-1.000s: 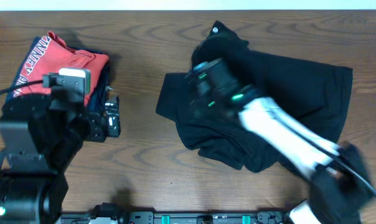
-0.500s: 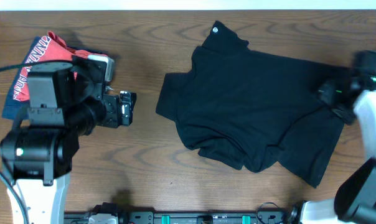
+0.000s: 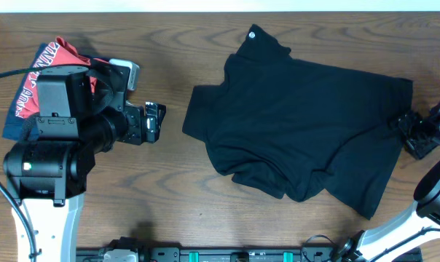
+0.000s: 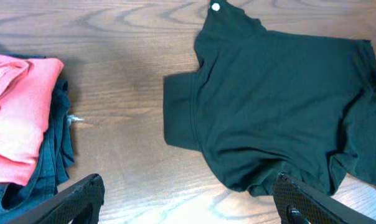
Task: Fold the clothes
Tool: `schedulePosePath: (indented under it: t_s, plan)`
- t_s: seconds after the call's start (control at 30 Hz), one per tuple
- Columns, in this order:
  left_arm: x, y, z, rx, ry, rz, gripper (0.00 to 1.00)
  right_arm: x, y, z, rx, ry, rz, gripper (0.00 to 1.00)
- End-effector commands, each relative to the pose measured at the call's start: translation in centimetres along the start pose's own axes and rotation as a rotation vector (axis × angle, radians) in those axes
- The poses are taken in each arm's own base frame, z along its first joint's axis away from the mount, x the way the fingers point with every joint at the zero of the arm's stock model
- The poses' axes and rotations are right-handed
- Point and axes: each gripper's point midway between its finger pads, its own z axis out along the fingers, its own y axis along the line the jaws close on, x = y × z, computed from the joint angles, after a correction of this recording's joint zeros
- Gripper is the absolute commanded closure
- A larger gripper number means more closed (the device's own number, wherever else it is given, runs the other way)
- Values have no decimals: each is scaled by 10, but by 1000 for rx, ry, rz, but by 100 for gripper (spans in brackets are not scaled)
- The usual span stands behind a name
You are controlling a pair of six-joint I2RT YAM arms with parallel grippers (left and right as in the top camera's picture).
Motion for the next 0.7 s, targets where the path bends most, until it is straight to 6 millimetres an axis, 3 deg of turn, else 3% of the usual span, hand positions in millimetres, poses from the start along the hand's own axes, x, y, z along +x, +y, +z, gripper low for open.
schedulePosePath:
  t_s: [0.0,0.07,0.13,0.27,0.33,0.43,0.47,0.53,0.57,0.67]
  plan:
    - [-4,-4,-3,16,-12,1,13,17,-8,26,11,82,8,49]
    - [-5,-4,-3,15,-18,3,13,11,-19,27,64,52,32,87]
    - [-5,-4,-3,15,-20,4,13,0,-27,23,91,11,59,98]
    - [-6,-4,-2,15,-21,4,13,-48,-30,-7,53,-121,70,99]
    - [-6,-3,-1,15,-18,3,13,-84,-32,-39,29,-223,61,99]
    - [-6,-2,3,15,-7,-1,13,-118,-37,-80,6,-336,57,99]
    - [-5,-2,5,16,0,-3,13,-127,-37,-93,-7,-371,58,96]
    - [-4,0,10,17,17,-8,13,-138,-32,-116,-56,-414,35,46]
    - [-3,0,12,19,25,-10,13,-138,-28,-123,-86,-421,25,36]
    - [1,-3,22,32,66,-9,12,-135,-10,-145,-195,-431,-2,29]
